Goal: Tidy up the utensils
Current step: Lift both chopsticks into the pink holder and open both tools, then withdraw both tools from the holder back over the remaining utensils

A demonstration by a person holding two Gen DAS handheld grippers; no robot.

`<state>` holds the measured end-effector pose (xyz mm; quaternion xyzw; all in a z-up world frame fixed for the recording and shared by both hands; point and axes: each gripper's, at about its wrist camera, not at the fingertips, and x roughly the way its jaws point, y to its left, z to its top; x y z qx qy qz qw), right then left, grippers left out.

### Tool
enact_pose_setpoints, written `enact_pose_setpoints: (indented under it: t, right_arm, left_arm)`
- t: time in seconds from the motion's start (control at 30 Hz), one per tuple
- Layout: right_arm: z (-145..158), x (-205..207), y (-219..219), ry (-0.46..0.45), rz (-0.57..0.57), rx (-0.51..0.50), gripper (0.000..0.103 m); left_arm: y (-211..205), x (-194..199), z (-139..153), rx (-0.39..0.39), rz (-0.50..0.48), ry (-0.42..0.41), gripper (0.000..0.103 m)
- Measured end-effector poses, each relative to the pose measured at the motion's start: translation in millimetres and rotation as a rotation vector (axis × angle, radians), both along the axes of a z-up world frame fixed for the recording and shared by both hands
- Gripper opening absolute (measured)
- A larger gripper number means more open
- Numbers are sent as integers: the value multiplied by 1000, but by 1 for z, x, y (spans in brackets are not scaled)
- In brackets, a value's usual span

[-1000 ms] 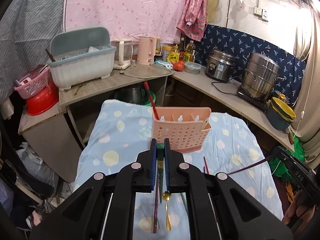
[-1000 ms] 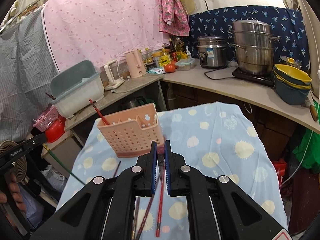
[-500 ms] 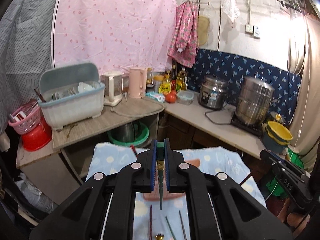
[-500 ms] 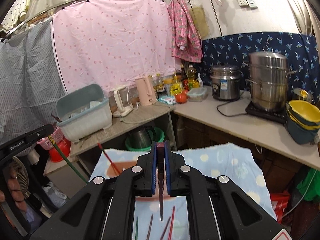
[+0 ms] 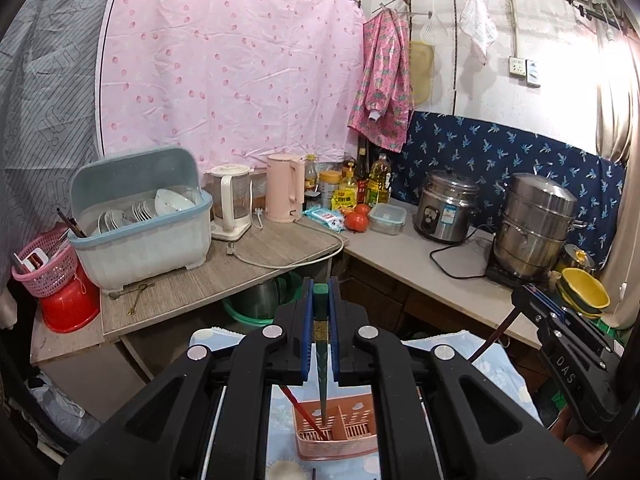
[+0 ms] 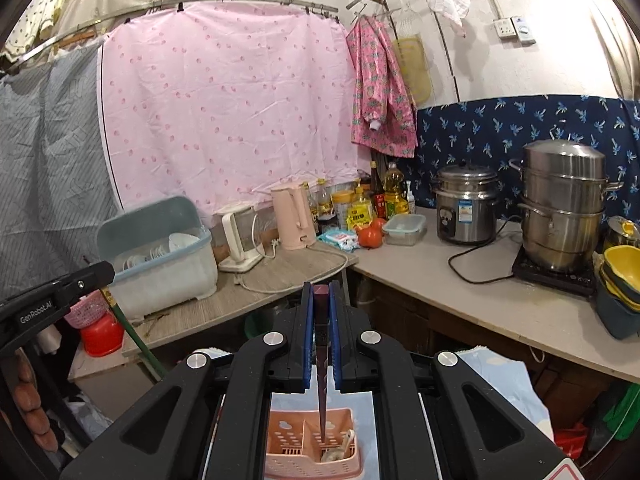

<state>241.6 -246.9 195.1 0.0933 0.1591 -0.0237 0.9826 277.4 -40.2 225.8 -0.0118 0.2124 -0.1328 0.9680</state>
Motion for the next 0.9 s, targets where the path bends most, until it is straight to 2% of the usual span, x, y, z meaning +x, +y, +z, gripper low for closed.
enact_pose_setpoints:
  t: [0.17,0.33,0.37,0.4,0.43,0.47,0.8,0.9]
  right_arm:
    - [-38,21,6,79,16,13,7]
    - [-59,28,12,131,21,-2,8]
    - [-61,27,12,125,8,-7,15]
    - [-61,24,13,120,-7,-11,33]
    - [-60,19,12,106,-21,-7,44]
    - [-58,15,11,87,-30,-1,55]
    - [-57,-11,19,75,-30,-11,56]
    - [-60,-22,19,76,-34,4,64]
  left_arm:
    - [0,16,-30,17,4,63,7]
    - [-1,24,-55,12,5,121,8]
    - [-1,23,-59,11,14,122,16]
    - [-1,23,-61,17,26,120,23]
    - [-1,21,-62,25,37,117,38]
    - [-1,20,-63,28,39,111,41]
    - [-3,2,-71,46,30,124,43]
    - [-1,-8,-73,39,29,130,44]
